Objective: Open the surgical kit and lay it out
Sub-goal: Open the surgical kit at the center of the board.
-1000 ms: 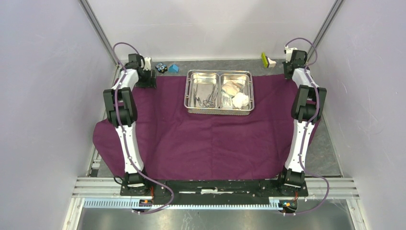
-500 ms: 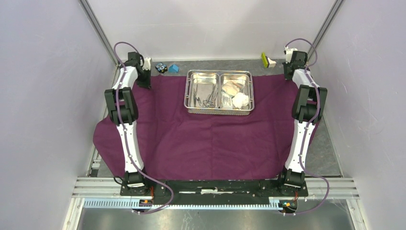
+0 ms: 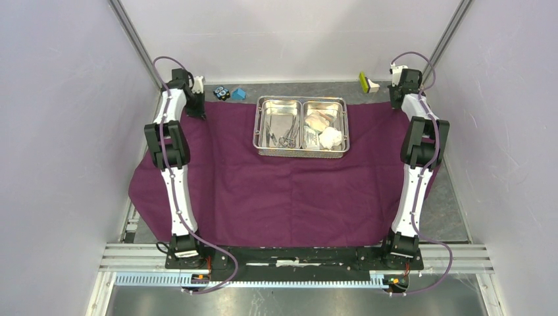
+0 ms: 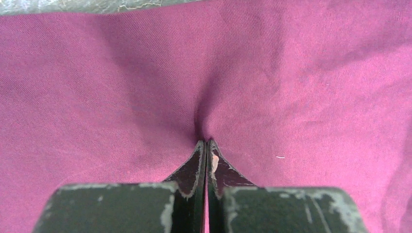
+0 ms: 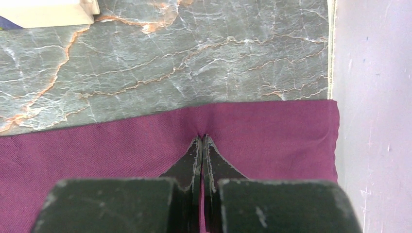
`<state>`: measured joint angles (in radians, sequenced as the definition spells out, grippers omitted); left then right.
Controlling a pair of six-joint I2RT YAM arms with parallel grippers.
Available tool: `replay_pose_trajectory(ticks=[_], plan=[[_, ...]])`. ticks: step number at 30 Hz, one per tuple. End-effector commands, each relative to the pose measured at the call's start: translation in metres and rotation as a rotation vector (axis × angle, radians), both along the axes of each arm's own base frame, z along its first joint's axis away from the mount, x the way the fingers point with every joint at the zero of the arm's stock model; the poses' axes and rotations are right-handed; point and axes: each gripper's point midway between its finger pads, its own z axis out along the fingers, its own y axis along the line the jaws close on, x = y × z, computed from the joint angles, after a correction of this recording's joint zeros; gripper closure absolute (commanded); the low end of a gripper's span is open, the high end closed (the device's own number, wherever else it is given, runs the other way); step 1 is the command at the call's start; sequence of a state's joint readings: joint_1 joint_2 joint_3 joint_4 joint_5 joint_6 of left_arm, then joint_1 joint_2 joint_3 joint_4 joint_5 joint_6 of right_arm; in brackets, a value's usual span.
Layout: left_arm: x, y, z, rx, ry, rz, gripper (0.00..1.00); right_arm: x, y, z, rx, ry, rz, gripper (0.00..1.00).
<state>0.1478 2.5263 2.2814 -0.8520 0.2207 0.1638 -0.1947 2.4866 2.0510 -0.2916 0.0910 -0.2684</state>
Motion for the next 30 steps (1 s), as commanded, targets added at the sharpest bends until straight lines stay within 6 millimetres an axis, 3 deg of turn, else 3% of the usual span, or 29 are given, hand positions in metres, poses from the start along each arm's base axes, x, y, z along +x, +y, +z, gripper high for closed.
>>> replay_pose_trajectory(ticks=[1,9,16,30], plan=[[0.012,0.019,0.011,0.013,-0.046,0.069,0.98,0.018,-0.011,0.029,-0.057,-0.070,-0.024,1.00],[0.007,0.040,0.006,0.015,-0.031,0.122,0.98,0.026,-0.018,0.029,-0.090,-0.082,-0.038,1.00],[0.008,0.041,0.005,0.007,-0.031,0.129,0.98,0.027,-0.019,0.022,-0.093,-0.080,-0.038,1.00],[0.026,0.048,0.016,0.013,-0.094,0.175,0.98,0.041,-0.025,0.036,-0.116,-0.136,-0.051,1.00]])
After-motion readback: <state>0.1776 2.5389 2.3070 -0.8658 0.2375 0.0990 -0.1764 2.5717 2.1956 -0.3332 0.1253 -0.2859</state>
